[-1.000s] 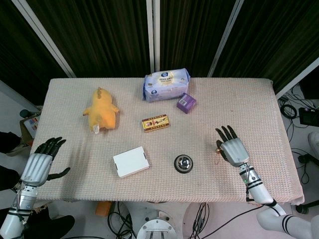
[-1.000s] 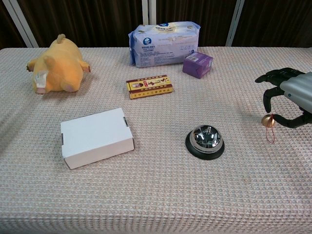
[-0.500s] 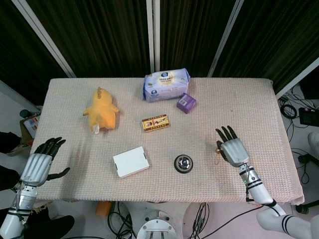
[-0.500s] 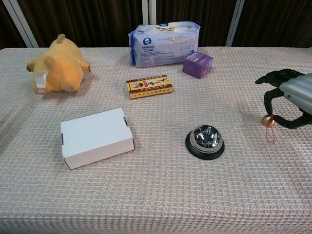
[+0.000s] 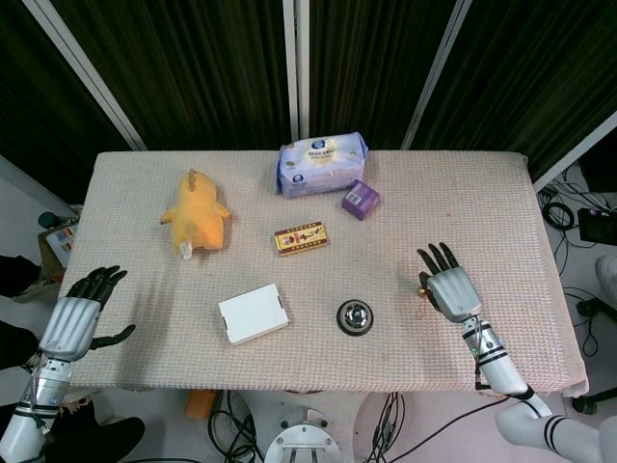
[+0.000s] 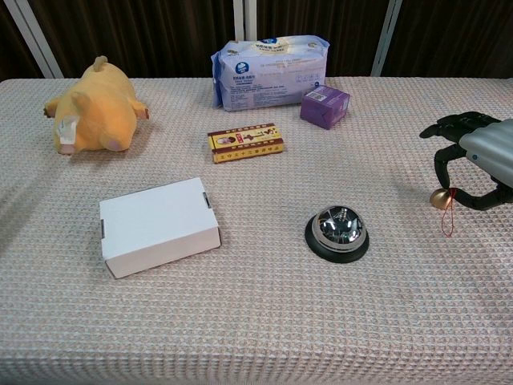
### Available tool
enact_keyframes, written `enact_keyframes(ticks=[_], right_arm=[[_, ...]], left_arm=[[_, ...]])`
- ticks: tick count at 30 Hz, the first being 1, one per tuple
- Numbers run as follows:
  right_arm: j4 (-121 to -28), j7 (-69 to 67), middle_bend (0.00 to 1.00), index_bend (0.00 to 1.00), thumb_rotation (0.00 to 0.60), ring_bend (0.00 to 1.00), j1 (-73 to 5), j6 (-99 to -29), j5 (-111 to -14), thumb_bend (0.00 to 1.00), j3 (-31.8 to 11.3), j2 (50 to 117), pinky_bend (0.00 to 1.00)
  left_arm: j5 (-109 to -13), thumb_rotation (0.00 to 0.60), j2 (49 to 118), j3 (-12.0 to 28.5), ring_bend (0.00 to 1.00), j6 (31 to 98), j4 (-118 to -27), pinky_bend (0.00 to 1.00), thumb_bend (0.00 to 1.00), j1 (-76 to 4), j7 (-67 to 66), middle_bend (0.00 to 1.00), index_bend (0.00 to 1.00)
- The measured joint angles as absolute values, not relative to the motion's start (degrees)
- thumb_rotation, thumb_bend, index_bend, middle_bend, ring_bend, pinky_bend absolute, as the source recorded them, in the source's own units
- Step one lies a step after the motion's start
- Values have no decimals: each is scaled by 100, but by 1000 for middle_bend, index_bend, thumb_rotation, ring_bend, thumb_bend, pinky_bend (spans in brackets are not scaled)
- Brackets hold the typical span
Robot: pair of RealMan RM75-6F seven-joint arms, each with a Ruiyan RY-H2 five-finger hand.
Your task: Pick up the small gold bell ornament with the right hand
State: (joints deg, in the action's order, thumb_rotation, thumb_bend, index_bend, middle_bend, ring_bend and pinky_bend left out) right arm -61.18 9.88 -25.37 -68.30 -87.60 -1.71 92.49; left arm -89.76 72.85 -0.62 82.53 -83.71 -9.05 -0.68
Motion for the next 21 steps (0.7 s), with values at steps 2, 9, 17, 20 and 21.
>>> enact_keyframes(ticks=[2, 9, 17, 20, 21], right_arm=[[-6116, 980, 125, 621, 600, 0, -2539, -6839, -8762, 331, -178, 9251, 0], [-6121, 936, 137, 645, 600, 0, -2541, -6881, -8785, 340, -184, 9249, 0], [-6350, 858, 137, 660, 600, 0, -2562, -7163, -8855, 340, -320, 9107, 0], [-6586, 823, 141, 673, 600, 0, -2581, -7317, -8857, 339, -442, 9000, 0], [-6731, 757, 142, 676, 600, 0, -2582, -7342, -8823, 339, -488, 8954, 0]], left_arm=[[-8976, 471, 7279, -61, 105, 8251, -8376, 232, 182, -904, -59, 113, 138], [-8985, 459, 7266, -63, 105, 8244, -8400, 232, 181, -906, -19, 113, 138], [-8990, 460, 7239, -47, 105, 8242, -8455, 231, 182, -916, -5, 112, 138], [-8989, 457, 7227, -39, 105, 8256, -8481, 232, 181, -913, -23, 113, 138], [-8988, 457, 7223, -38, 105, 8259, -8492, 232, 181, -911, -27, 113, 138]])
